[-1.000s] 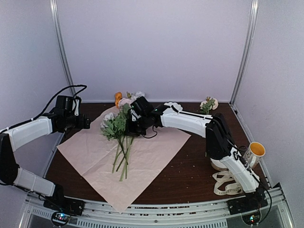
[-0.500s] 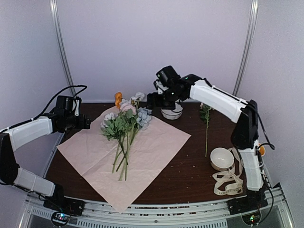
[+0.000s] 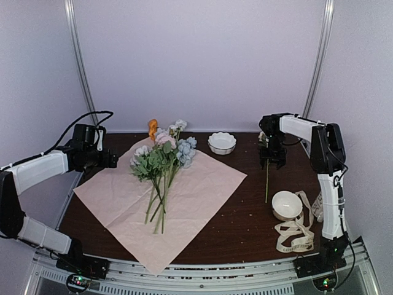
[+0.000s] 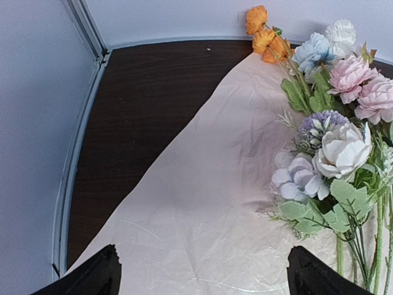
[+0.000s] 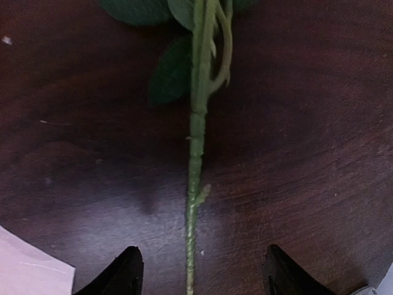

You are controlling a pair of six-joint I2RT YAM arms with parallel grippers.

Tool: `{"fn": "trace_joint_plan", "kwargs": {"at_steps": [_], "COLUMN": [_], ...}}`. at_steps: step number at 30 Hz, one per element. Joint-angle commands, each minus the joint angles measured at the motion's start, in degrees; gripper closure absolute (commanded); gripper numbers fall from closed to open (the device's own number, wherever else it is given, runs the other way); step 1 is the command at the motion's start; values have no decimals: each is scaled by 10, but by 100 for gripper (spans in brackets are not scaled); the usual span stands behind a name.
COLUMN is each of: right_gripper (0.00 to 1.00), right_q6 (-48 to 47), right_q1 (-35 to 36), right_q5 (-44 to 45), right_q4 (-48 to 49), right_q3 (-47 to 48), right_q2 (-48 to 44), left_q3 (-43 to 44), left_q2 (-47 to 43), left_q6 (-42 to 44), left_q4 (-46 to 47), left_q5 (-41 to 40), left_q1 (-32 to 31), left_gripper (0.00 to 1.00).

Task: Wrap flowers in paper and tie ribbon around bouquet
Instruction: Pick up the fake flower from the center of the board.

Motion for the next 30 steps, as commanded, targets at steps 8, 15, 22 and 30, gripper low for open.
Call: {"fn": "trace_joint_plan", "kwargs": {"at_steps": [8, 15, 22, 30], "right_gripper": [43, 54, 100, 100], "right_q6": [-10, -30, -28, 50], "right_q1": [-28, -3, -3, -11], "right_q5": [-97, -61, -52, -31], "right_q4": [-107, -188, -183, 13], "right_q3": [105, 140, 137, 32], "right_q2": [91, 129, 124, -69], "left_q3": [14, 11, 7, 7], "left_q2": [-8, -11, -19, -27], "left_q6": [3, 10, 11, 9], "left_q4": [15, 20, 22, 16], "left_q5": [-3, -10, -13, -14], "left_q1": [1, 1, 2, 1], "left_gripper": [3, 3, 3, 3]}}
